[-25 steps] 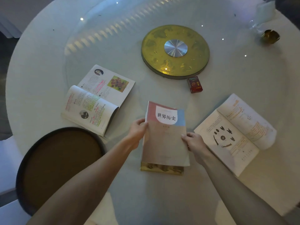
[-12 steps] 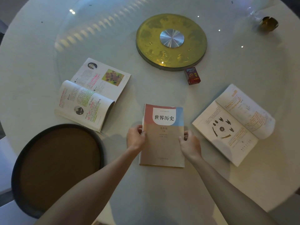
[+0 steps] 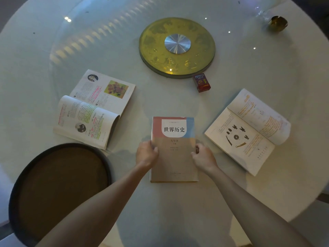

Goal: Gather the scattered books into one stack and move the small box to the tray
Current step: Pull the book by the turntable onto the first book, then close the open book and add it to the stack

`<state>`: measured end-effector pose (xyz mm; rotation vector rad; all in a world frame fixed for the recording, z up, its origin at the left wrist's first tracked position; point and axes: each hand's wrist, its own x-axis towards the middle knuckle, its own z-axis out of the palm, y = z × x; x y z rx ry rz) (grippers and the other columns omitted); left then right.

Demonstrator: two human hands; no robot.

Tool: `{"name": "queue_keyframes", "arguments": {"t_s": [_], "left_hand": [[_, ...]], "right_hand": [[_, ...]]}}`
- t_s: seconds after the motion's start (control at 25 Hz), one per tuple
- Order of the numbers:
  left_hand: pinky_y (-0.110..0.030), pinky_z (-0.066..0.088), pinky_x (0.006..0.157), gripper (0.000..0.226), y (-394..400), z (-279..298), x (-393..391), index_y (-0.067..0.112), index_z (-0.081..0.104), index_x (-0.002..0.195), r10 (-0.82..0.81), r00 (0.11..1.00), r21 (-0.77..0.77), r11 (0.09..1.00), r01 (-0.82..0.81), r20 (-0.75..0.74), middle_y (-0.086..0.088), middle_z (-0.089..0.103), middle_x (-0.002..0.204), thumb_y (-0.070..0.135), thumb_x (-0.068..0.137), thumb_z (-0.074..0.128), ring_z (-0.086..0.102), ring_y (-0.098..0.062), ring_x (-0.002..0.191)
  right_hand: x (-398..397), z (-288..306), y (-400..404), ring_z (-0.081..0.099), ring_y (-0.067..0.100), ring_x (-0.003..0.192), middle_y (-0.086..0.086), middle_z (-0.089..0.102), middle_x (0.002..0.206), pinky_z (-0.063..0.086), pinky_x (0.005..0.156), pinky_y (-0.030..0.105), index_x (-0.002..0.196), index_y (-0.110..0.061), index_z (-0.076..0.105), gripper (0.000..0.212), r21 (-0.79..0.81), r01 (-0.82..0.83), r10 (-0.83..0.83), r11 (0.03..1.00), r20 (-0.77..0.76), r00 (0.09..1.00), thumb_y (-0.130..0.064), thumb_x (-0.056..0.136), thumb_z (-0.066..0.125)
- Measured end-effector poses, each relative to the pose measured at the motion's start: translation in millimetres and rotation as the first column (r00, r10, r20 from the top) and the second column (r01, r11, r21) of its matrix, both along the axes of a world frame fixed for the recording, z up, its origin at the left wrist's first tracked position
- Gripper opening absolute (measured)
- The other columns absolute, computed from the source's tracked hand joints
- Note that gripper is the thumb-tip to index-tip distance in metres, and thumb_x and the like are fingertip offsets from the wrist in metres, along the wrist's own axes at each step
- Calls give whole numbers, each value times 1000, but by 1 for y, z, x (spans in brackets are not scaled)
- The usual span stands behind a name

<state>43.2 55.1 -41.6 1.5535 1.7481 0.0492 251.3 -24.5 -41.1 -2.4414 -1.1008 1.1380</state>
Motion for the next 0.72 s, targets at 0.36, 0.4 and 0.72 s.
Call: {"name": "queue_keyframes", "arguments": {"t_s": [0.36,0.4,0.72], "left_hand": [[-32,39,106,57,6,54,87,16,54,142,-323,928,45,946,320,184,-10,53,139,37,90,65,51,-25,129],[-32,39,105,58,8,56,98,16,55,142,-361,912,34,932,362,196,-9,55,140,39,90,66,51,-24,129],[-41,41,111,64,2,59,214,16,50,145,-408,884,-6,907,420,227,-11,56,143,43,90,68,51,-25,133]], "right_hand": [[52,49,-35,65,23,111,6,68,116,48,92,33,134,-13,62,40,167,158,-156,973,-21,987,-23,95,60],[61,54,-41,64,23,113,5,67,119,49,94,34,135,-14,62,41,190,167,-168,967,-11,986,-24,95,61],[177,54,-94,52,29,132,10,58,141,42,109,40,140,-13,58,52,312,374,-405,873,38,914,-28,92,69]]}}
